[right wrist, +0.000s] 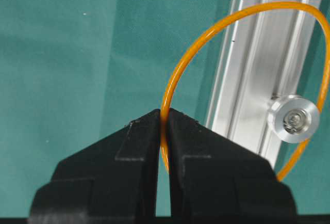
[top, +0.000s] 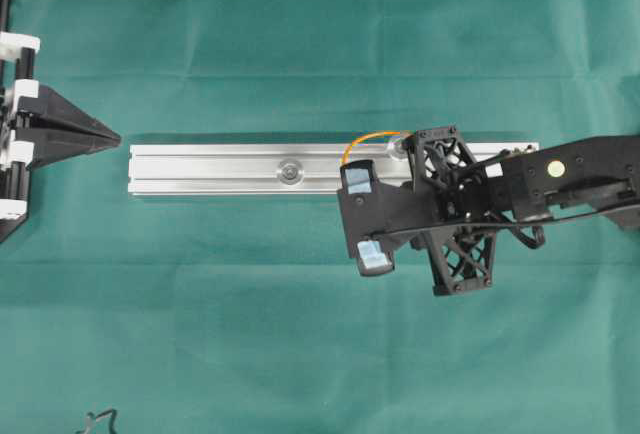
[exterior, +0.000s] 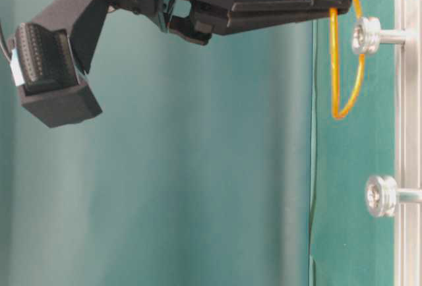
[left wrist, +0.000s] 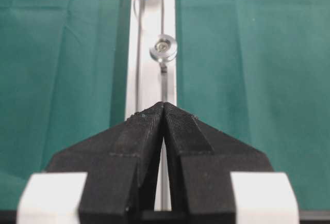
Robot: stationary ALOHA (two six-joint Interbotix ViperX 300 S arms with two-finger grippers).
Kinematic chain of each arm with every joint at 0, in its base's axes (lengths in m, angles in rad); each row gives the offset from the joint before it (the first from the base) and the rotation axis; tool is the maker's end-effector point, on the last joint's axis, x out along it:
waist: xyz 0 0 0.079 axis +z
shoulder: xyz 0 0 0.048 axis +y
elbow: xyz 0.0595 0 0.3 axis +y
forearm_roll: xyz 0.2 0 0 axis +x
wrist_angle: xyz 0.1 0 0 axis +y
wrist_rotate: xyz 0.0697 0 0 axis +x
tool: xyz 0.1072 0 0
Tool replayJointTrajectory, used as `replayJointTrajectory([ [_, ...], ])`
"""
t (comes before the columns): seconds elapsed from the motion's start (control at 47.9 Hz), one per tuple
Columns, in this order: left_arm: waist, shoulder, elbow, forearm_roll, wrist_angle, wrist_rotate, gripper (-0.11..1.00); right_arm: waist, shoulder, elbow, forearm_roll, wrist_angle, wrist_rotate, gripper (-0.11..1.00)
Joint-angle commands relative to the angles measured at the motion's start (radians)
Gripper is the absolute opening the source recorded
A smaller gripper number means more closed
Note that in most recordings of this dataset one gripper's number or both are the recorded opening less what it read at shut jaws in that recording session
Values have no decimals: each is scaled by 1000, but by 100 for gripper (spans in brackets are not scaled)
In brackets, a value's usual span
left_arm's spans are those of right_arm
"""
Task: Hook the rubber onto the shaft.
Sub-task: 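Carry the band leftward along the rail toward the right bolt head, then swing the right gripper around the bolt, looping the band over it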
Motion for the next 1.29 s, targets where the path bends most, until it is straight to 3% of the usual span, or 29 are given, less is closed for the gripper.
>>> replayJointTrajectory([
  [0.0,-2,8,-32,0,-5,0,0,12,-12,-11,6,-8,2,7],
  [1.273,-2,6,-32,0,-5,0,0,109,5,-32,60,-6,20,7],
])
